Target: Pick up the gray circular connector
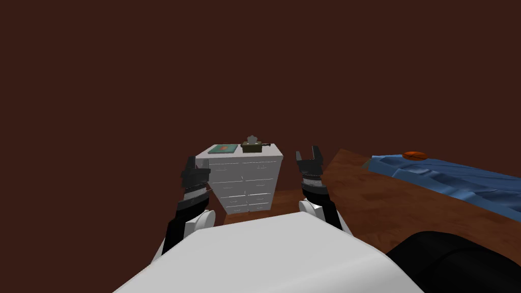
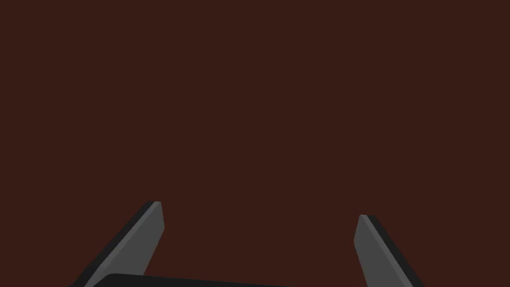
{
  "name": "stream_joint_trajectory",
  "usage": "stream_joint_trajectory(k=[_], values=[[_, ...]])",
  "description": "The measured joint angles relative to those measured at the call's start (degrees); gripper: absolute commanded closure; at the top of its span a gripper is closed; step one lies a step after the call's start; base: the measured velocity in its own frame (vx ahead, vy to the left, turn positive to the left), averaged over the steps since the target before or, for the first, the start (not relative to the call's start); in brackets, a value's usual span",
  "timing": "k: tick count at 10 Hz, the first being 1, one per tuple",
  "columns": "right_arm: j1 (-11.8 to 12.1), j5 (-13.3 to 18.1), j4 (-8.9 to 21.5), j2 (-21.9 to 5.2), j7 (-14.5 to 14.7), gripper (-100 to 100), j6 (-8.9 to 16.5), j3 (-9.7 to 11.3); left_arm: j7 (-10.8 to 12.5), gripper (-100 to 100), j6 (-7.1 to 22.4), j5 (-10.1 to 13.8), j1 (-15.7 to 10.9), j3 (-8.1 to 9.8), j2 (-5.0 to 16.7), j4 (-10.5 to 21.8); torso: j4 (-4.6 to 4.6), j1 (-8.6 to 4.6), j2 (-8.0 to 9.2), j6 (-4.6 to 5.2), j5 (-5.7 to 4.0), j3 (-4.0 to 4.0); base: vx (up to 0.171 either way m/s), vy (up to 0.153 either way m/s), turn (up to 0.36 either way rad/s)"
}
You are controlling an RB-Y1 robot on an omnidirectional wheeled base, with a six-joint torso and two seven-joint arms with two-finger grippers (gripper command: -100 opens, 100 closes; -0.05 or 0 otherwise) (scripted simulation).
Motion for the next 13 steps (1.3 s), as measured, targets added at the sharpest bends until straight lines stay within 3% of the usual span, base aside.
stream_joint_trajectory(k=[3, 5, 7, 13], values=[[0.0, 0.0, 0.0, 0.0, 0.0, 0, 0.0, 0.0, 1.0, -100, 2.9, 0.3, -2.4, 0.10, 3.7, 0.4, 0.05, 0.18, 0.23, 0.01, 0.04, 0.13, -0.070, 0.040, -0.003], [0.0, 0.0, 0.0, 0.0, 0.0, 0, 0.0, 0.0, 2.2, -100, 5.9, 0.7, -5.7, 0.49, 6.5, 1.9, 0.07, 0.23, 0.34, 0.01, 0.05, 0.19, -0.091, 0.048, -0.010], [0.0, 0.0, 0.0, 0.0, 0.0, 0, 0.0, 0.0, 2.8, -100, 9.4, 0.8, -7.8, 0.29, 7.6, 1.6, 0.06, 0.15, 0.25, 0.01, 0.03, 0.15, -0.070, 0.045, -0.014], [0.0, 0.0, 0.0, 0.0, 0.0, 0, 0.0, 0.0, 5.9, -100, 18.3, 2.0, -17.3, 1.21, 11.0, 6.8, 0.03, 0.10, 0.15, 0.00, 0.03, 0.09, -0.051, 0.027, -0.017]])
